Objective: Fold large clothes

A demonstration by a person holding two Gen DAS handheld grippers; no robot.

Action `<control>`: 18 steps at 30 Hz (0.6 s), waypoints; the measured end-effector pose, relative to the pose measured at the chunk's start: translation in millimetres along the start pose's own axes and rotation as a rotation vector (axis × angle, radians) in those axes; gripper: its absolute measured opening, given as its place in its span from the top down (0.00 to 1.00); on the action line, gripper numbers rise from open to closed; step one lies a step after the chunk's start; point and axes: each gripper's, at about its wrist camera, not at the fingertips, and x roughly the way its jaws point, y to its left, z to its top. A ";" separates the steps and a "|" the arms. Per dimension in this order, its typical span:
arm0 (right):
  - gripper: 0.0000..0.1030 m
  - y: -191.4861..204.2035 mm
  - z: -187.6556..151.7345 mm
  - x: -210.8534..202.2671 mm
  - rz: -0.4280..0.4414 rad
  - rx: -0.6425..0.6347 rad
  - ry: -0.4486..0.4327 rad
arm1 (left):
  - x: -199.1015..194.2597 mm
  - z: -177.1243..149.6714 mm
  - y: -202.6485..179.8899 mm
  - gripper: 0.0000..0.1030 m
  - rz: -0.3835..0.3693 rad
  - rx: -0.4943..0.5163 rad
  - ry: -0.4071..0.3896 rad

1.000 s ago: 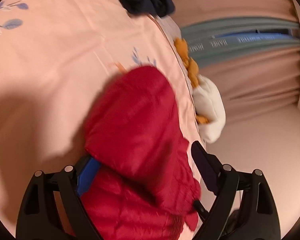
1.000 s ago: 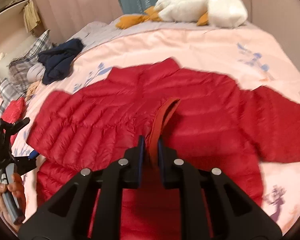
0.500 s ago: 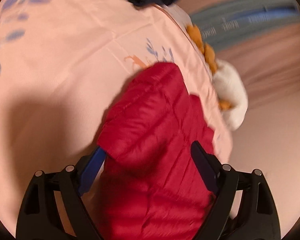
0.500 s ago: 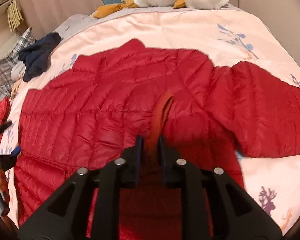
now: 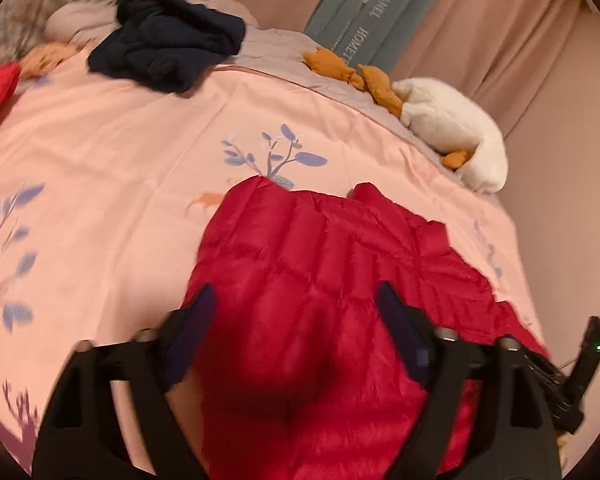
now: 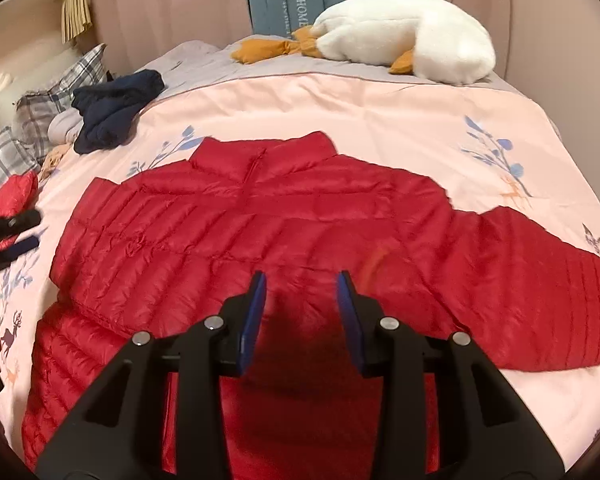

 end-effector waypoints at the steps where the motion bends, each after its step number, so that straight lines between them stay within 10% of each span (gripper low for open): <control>1: 0.64 0.6 0.0 3.1 0.001 0.001 0.002 | 9.5 3.4 -1.9 0.38 0.014 0.002 0.016; 9: 0.68 -10.2 -5.6 44.7 -0.023 -0.001 0.096 | 71.8 2.7 21.0 0.44 0.128 -0.051 0.169; 18: 0.68 -16.7 -9.9 26.8 0.020 0.047 0.070 | 20.5 -10.5 -2.7 0.44 0.133 0.053 0.081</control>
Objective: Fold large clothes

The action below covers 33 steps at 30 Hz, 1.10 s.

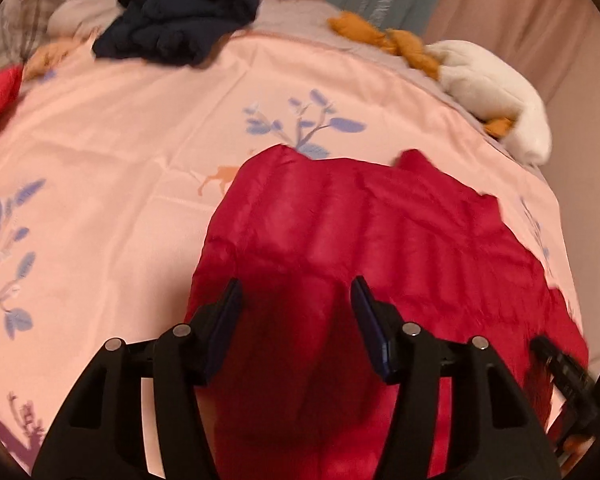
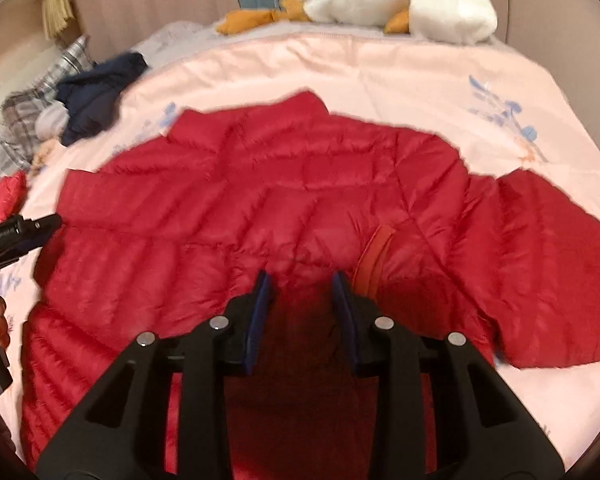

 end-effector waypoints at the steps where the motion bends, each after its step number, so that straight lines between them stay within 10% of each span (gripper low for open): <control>1: 0.66 2.0 -2.7 -10.1 0.015 -0.014 -0.020 | -8.7 -6.2 -5.0 0.44 -0.006 0.031 -0.014; 15: 0.60 18.9 -31.0 3.4 0.009 -0.052 0.062 | 11.2 -57.3 -49.6 0.40 0.083 0.231 0.052; 20: 0.40 9.7 -44.4 -41.0 0.076 0.011 -0.006 | -31.5 -75.6 -59.6 0.10 0.073 0.241 -0.009; 33: 0.06 -42.6 -122.4 -145.8 0.144 0.210 -0.074 | -123.8 -157.6 -88.0 0.01 0.015 0.262 -0.013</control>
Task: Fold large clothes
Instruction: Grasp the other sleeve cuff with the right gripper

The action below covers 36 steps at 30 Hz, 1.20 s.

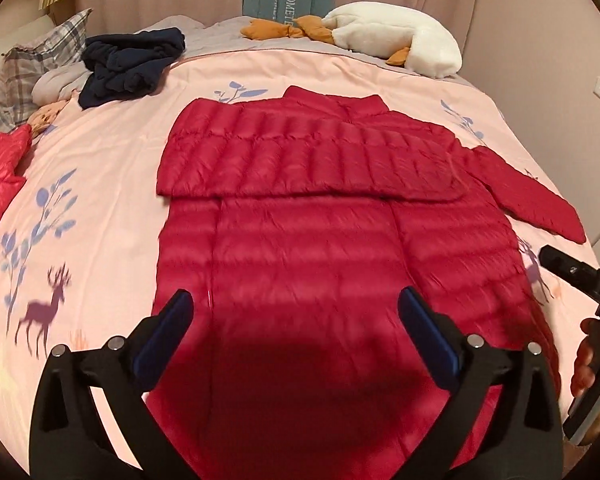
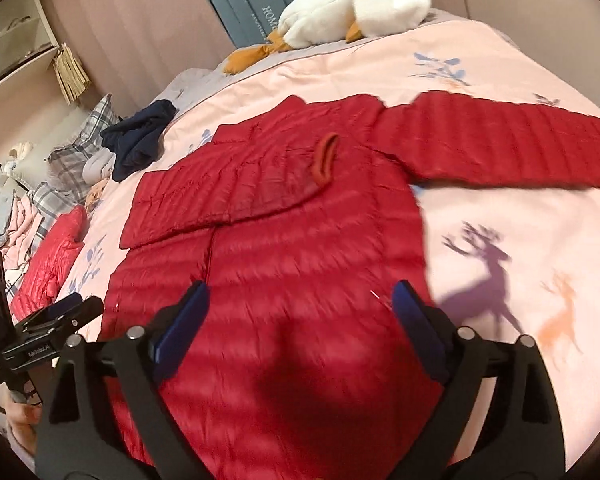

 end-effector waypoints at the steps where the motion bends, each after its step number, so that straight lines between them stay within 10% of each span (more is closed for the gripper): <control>1: 0.05 -5.6 -2.6 -8.9 0.003 0.013 -0.006 | -4.0 -3.9 -1.6 0.01 0.000 -0.006 0.004; 36: 0.02 -265.5 15.1 -57.8 -0.002 0.661 -0.147 | -26.7 -38.1 -46.9 0.01 0.048 -0.014 0.062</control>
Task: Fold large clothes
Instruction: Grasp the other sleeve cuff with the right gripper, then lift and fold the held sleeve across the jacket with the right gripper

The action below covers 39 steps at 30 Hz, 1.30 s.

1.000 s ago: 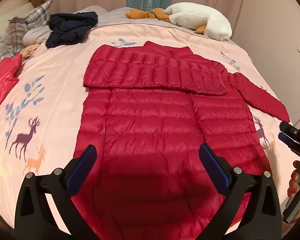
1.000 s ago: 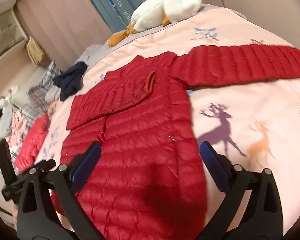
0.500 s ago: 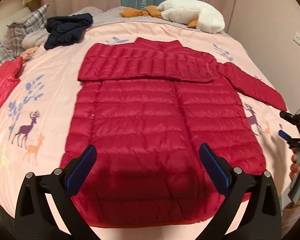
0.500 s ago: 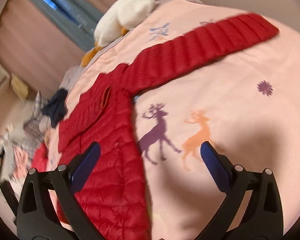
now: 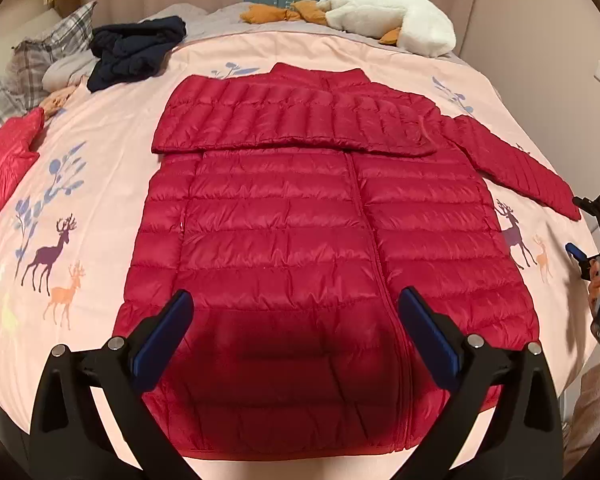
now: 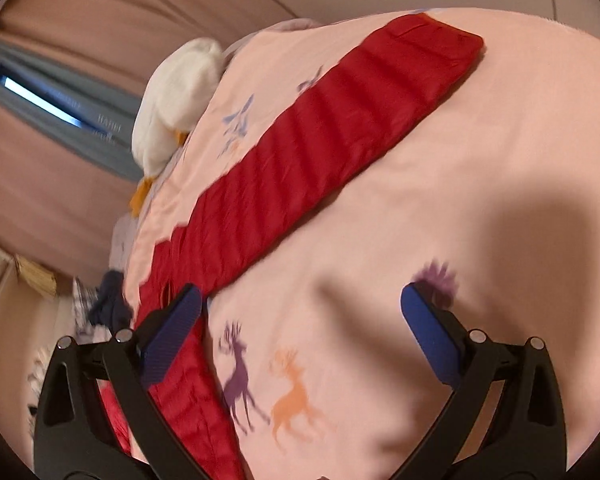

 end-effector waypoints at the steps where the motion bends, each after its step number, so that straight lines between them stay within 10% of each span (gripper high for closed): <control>1: 0.02 -5.4 7.5 4.1 -0.004 0.026 -0.003 | 1.1 0.5 0.1 0.01 0.008 -0.003 0.002; 20: 0.06 -36.7 85.0 43.1 0.002 0.206 -0.190 | 9.7 18.9 -0.6 0.01 0.052 -0.060 0.014; 23: 0.19 -43.8 89.8 42.7 -0.015 0.238 -0.220 | 11.0 19.6 2.0 0.01 0.051 -0.088 0.018; 28: 0.73 -56.0 93.5 42.4 -0.108 0.232 -0.218 | 14.1 19.0 9.7 0.01 0.051 -0.135 0.026; 39: 0.95 24.7 80.1 12.9 -0.220 -0.143 -0.310 | 7.3 11.4 27.2 0.01 0.003 -0.186 0.001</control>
